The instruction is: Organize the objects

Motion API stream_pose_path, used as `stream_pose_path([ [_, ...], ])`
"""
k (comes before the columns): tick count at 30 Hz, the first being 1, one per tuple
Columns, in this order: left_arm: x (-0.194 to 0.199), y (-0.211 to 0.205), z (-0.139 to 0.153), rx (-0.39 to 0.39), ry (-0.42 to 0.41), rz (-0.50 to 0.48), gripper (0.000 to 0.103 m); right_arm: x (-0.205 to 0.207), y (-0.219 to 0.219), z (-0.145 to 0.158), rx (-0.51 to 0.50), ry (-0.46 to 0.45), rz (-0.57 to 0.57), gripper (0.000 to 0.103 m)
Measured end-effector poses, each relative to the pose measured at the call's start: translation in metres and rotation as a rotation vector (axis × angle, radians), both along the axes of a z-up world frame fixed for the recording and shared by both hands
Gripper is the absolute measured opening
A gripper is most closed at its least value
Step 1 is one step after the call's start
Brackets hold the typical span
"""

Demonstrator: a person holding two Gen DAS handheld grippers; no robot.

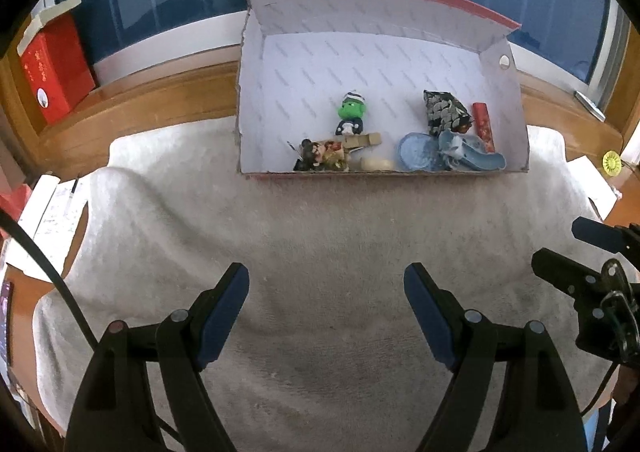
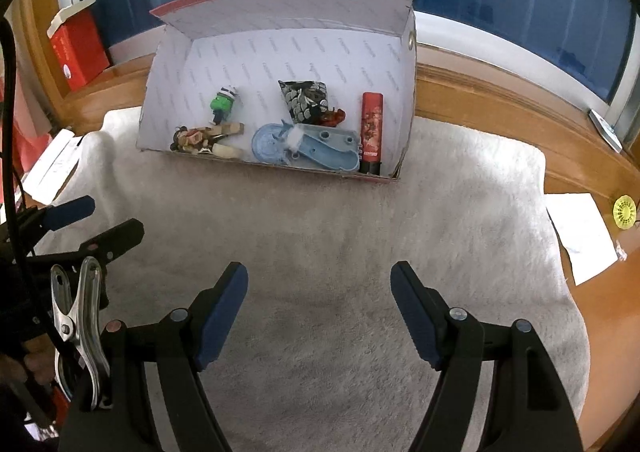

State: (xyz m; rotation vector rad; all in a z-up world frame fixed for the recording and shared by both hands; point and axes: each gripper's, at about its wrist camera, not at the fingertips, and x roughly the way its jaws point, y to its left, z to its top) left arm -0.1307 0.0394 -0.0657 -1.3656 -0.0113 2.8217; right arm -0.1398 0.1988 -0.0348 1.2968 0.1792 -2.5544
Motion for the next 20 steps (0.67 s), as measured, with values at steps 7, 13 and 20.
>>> stream_pose_path([
  [7, -0.001, 0.007, 0.010, 0.000, 0.022, -0.021, 0.081, -0.002, 0.001, 0.007, 0.000, 0.023, 0.005, 0.076],
  [13, -0.001, 0.007, 0.014, -0.001, 0.026, -0.011, 0.081, 0.000, 0.003, 0.010, 0.001, 0.027, 0.007, 0.076],
  [20, 0.001, 0.009, 0.017, -0.003, 0.035, -0.021, 0.081, 0.002, 0.004, 0.013, -0.004, 0.034, 0.006, 0.076],
])
